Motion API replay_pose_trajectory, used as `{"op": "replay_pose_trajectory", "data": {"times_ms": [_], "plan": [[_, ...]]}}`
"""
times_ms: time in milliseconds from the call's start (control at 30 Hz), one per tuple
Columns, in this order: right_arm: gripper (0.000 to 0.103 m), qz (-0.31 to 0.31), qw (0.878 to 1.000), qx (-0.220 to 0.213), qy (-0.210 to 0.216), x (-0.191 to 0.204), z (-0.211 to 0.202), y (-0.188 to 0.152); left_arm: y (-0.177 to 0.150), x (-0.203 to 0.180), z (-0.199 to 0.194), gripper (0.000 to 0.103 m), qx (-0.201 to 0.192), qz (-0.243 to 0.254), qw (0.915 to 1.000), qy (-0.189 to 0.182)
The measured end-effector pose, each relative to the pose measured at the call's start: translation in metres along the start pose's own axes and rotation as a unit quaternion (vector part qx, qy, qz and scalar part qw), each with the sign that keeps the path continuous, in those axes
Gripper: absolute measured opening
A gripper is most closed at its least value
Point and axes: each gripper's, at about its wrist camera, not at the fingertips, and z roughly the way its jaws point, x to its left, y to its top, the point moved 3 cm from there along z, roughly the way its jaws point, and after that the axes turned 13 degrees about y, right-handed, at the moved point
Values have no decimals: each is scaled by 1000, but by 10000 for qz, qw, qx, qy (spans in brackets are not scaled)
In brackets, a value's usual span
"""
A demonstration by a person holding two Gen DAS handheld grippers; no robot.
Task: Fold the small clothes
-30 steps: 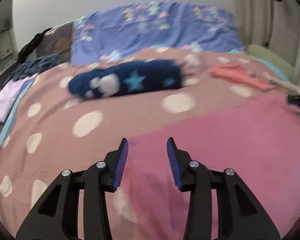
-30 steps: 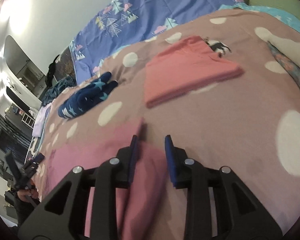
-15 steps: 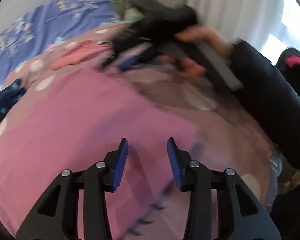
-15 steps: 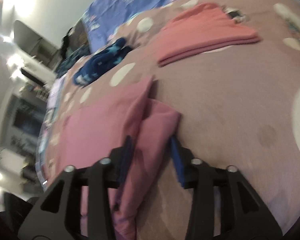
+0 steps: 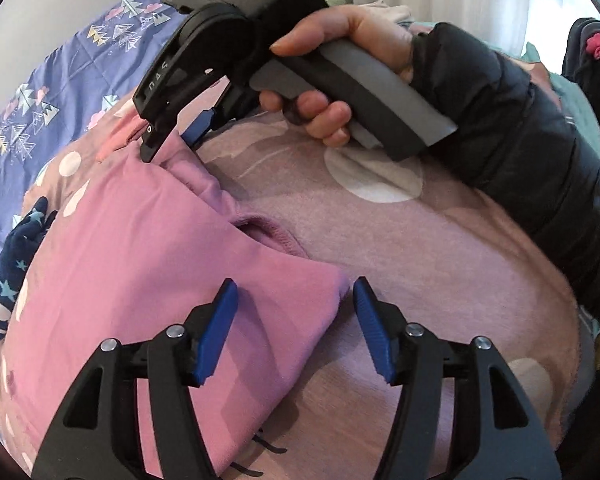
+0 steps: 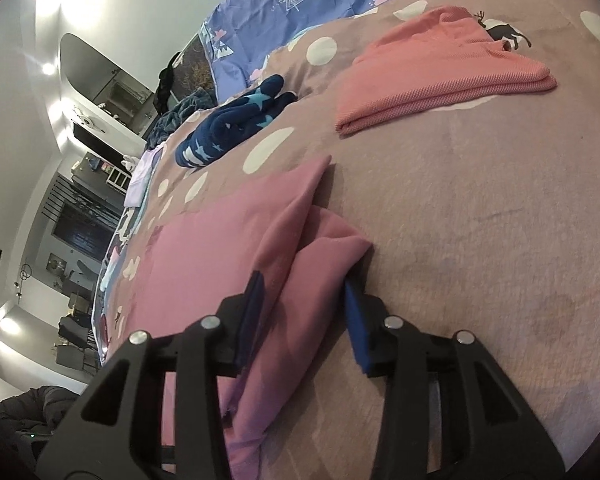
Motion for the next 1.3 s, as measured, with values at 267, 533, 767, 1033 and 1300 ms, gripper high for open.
{"op": "replay_pose_trajectory", "data": {"times_ms": [267, 533, 767, 1033, 1300], "plan": [[5, -107, 9995, -102, -279, 3, 7, 3, 6, 7, 10, 21, 8, -49, 10000, -67], [4, -208, 9957, -880, 204, 16, -14, 10, 2, 13, 6, 6, -178, -234, 9970, -715], [6, 150, 9982, -566, -161, -11, 3, 11, 0, 20, 13, 6, -143, -518, 9923, -1119], [55, 178, 9959, -283, 846, -2, -5, 6, -4, 17, 10, 11, -160, -473, 9931, -1065], [58, -282, 9994, -38, 212, 11, 10, 1, 1, -4, 8, 31, -216, 87, 9980, -596]]}}
